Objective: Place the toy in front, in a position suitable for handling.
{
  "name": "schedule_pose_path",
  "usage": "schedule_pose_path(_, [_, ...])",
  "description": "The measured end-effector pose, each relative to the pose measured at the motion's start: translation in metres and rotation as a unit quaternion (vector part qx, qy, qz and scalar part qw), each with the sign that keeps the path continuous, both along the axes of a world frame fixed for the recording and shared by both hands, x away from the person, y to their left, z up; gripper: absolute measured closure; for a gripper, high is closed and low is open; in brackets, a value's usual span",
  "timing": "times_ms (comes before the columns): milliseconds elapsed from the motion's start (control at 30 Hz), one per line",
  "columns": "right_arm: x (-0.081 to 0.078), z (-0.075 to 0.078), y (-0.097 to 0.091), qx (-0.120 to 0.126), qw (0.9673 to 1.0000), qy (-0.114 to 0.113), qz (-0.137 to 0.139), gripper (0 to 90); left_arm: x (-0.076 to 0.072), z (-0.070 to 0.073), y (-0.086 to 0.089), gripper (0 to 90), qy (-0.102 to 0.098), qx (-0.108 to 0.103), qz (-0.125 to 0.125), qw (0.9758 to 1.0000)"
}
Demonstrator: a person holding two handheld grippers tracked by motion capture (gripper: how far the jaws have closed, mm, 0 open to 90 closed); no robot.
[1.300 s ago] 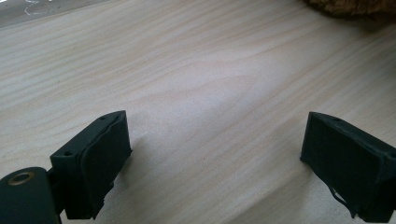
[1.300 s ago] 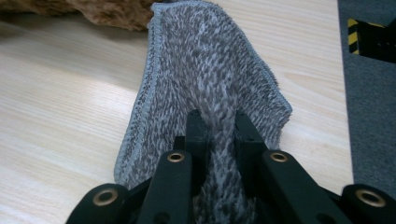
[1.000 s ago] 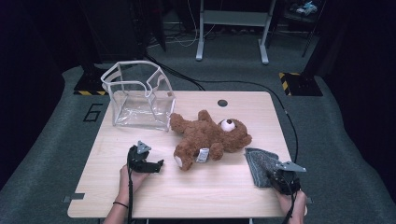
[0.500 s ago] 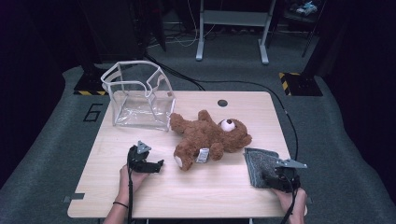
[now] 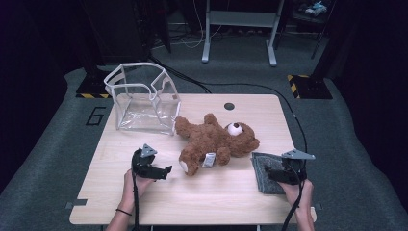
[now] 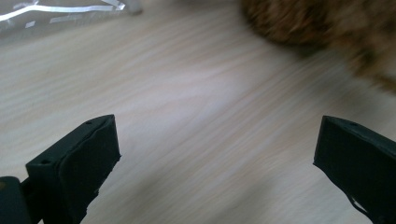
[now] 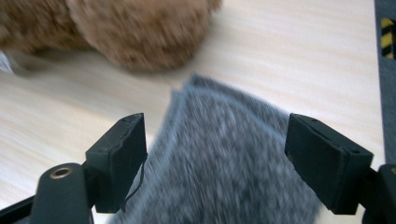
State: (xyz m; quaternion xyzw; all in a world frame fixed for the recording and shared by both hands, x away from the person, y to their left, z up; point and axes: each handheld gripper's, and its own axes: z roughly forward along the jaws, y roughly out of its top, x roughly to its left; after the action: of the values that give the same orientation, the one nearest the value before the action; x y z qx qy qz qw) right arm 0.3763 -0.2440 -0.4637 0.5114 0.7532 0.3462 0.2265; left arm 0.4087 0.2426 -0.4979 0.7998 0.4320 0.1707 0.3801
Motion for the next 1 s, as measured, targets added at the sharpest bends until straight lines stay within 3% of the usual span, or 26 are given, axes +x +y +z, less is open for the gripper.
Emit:
schedule_pose_path(100, [0.012, 0.01, 0.009, 0.003, 0.9999, -0.007, 0.009, 20.6, -0.002, 0.018, -0.006, 0.0, -0.013, -0.023, -0.018, 0.9995])
schedule_pose_path(233, [0.026, 0.019, 0.021, 0.005, 0.9996, -0.011, 0.024, 21.2, -0.002, 0.038, -0.016, 0.0, -0.023, -0.035, -0.033, 0.9986])
schedule_pose_path(367, [0.042, 0.023, 0.032, 0.005, 0.9992, -0.008, 0.038, 21.5, 0.002, 0.049, -0.029, 0.0, -0.026, -0.038, -0.042, 0.9981])
schedule_pose_path(533, [0.061, 0.021, 0.042, 0.016, 0.9987, 0.013, 0.046, 21.3, 0.009, 0.055, -0.046, 0.2, -0.019, -0.038, -0.063, 0.9971])
schedule_pose_path(633, [0.069, 0.019, 0.046, 0.019, 0.9983, 0.019, 0.051, 21.4, 0.013, 0.054, -0.057, 0.8, -0.013, -0.045, -0.074, 0.9962])
schedule_pose_path(800, [0.08, 0.009, 0.051, 0.023, 0.9972, 0.04, 0.059, 28.3, 0.023, 0.038, -0.07, 9.0, 0.023, -0.051, -0.089, 0.9944])
schedule_pose_path(900, [0.083, 0.006, 0.053, 0.024, 0.9965, 0.043, 0.067, 39.5, 0.026, 0.028, -0.07, 26.7, 0.037, -0.062, -0.092, 0.9932])
schedule_pose_path(1000, [0.082, 0.006, 0.053, 0.028, 0.9966, 0.04, 0.067, 52.1, 0.027, 0.019, -0.069, 39.7, 0.045, -0.058, -0.093, 0.993])
